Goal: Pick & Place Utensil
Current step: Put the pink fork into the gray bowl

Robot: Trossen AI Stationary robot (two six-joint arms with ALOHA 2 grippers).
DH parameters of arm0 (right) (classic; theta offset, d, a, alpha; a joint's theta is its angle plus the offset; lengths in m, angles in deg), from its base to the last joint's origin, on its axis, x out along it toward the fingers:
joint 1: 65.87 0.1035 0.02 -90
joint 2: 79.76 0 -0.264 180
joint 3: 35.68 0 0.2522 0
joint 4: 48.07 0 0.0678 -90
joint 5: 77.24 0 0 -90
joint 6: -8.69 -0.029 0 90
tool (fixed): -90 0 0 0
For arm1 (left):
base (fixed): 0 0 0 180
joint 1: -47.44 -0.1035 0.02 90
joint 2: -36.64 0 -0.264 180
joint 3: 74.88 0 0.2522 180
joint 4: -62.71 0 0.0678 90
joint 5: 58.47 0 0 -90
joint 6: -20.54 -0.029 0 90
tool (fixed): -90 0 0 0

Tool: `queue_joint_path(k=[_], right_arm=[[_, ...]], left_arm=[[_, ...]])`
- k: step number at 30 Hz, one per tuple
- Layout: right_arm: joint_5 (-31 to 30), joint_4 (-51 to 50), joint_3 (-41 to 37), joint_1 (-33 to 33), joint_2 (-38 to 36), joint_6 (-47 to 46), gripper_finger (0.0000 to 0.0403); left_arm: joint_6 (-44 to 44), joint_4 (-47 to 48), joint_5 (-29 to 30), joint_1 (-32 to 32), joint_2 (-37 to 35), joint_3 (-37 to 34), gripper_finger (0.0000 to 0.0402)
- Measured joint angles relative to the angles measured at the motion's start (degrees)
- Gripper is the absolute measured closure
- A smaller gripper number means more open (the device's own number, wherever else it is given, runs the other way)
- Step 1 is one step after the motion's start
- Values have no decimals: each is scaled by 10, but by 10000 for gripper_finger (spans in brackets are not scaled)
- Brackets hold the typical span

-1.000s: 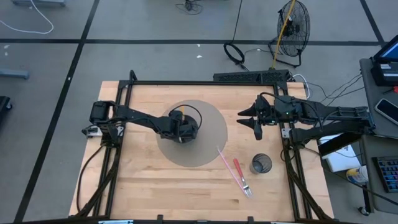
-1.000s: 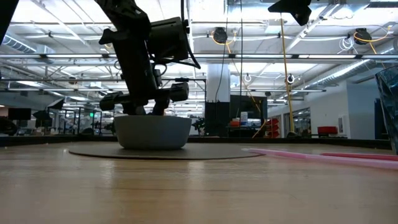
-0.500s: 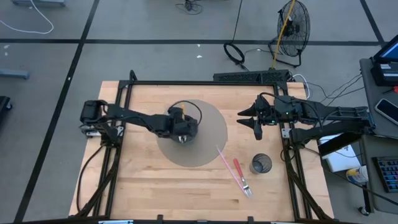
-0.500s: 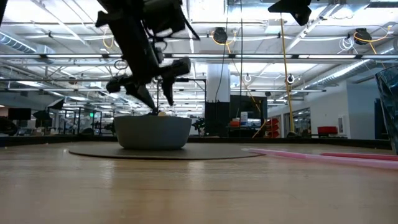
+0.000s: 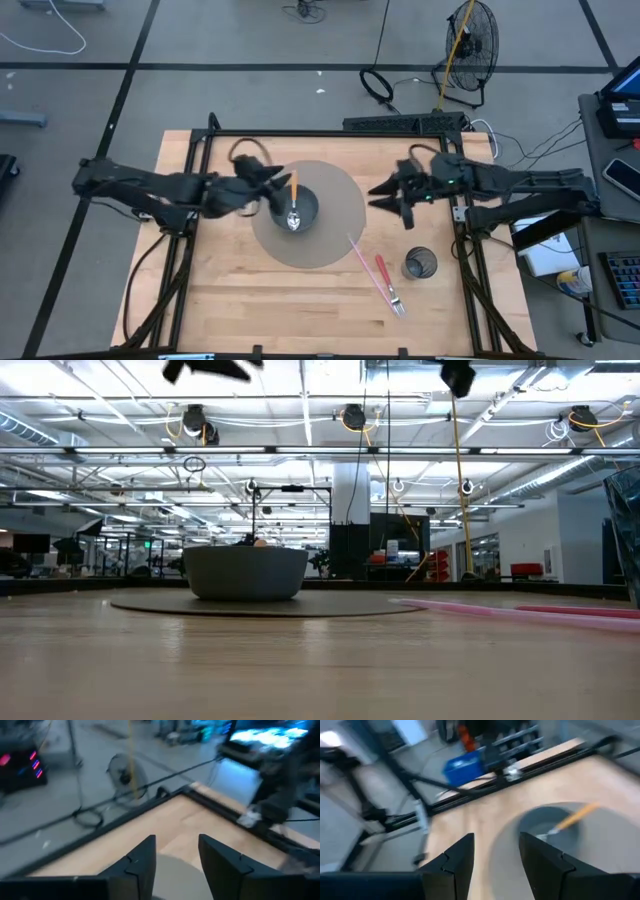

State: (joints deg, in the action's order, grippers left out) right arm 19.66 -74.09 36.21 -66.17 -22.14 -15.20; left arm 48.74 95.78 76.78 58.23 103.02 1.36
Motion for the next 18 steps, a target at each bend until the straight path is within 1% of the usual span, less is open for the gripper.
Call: queue_joint_path(k=[2,5,8,11,12,14,16,18], right_arm=[[15,15,1,9,33,-9,250],[25,0,21,22,86,-19,250],[38,-39,64,34,133,-24,250],[36,-112,123,43,173,-19,250],[27,-142,143,45,184,-19,250],[-11,-212,178,47,208,-45,250],[-49,-269,200,47,227,-92,250],[-71,-314,206,49,244,-153,250]], left_arm=[[-30,4,5,18,-31,0,260],[-55,12,14,38,-69,0,270],[-70,31,14,53,-95,0,277],[-65,72,11,65,-114,0,279],[-61,88,9,68,-119,0,279],[-50,114,8,71,-125,0,277],[-31,140,8,71,-129,0,278],[-19,157,8,71,-130,0,280]])
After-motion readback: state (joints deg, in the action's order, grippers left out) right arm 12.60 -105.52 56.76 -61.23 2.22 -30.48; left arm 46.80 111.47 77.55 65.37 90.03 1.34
